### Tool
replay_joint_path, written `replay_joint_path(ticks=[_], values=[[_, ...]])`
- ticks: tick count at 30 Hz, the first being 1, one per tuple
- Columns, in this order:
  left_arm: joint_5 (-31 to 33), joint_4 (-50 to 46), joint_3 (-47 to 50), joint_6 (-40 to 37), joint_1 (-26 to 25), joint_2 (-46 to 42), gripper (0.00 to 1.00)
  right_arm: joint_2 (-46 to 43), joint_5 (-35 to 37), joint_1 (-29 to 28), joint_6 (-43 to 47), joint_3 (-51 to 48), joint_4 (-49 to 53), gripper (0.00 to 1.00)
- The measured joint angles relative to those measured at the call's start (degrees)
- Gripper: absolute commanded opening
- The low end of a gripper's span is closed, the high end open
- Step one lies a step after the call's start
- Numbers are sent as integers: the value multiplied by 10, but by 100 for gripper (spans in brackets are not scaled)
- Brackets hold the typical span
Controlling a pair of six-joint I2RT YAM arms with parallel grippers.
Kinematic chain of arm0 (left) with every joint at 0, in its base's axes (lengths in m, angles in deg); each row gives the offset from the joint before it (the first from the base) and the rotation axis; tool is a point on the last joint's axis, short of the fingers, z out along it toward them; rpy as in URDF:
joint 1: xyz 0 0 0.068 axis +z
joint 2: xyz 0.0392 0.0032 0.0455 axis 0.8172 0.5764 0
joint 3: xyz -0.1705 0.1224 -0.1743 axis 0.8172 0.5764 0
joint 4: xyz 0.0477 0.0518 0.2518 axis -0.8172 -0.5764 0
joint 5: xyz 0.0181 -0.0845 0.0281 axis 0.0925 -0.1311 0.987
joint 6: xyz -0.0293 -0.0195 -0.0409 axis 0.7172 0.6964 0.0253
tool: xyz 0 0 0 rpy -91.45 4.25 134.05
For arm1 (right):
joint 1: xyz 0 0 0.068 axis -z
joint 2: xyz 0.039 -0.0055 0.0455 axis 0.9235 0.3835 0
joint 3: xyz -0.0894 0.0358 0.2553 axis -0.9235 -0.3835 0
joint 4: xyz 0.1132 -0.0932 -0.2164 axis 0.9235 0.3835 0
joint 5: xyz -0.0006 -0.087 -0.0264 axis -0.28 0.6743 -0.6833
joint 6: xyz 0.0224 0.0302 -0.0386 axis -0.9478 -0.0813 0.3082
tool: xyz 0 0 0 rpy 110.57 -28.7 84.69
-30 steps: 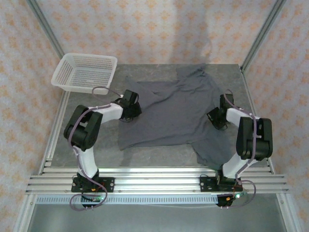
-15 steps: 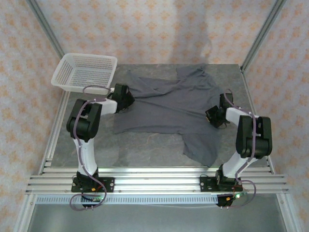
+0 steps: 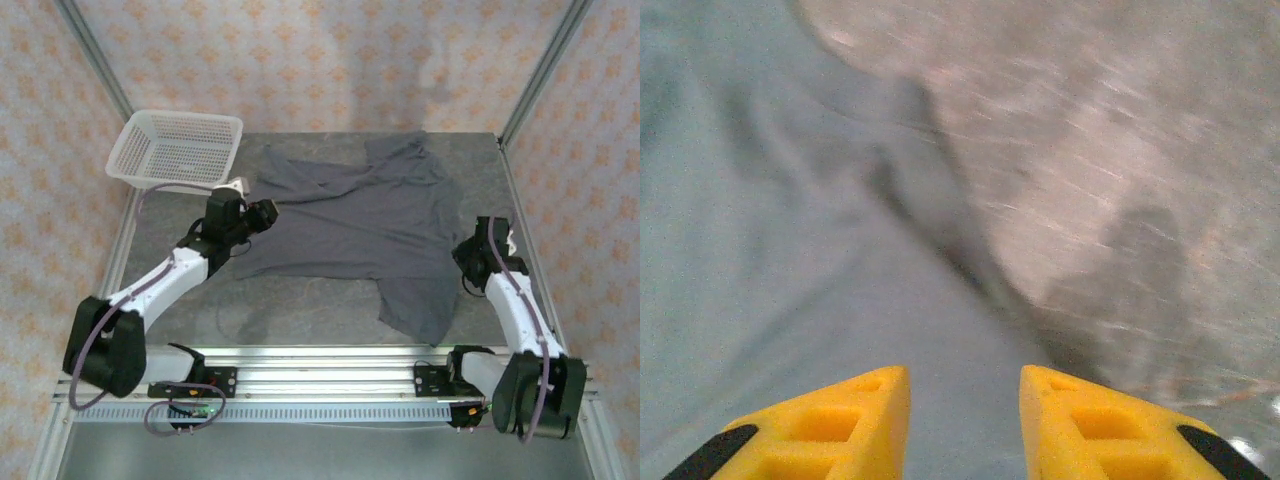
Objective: Fold the inside-out t-shirt
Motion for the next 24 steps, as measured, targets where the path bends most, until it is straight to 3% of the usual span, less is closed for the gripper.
replay_joint_path(ticks=[3,8,13,18,24], values=[[12,-30,24,-10,0,-33,35,43,-13,1,12,-22,10,33],[16,-60,40,-15,0,-43,35,89,-84,1,39,-22,-7,16],[17,-61,41,-15,0,-43,35,90,-124,-18,51,-22,-23,14],[22,-60,41,-15,0,-38,35,132,-148,-74,52,-10,-45,22],[26,-60,41,-15,0,-27,36,185,-122,-122,54,25,-31,30]])
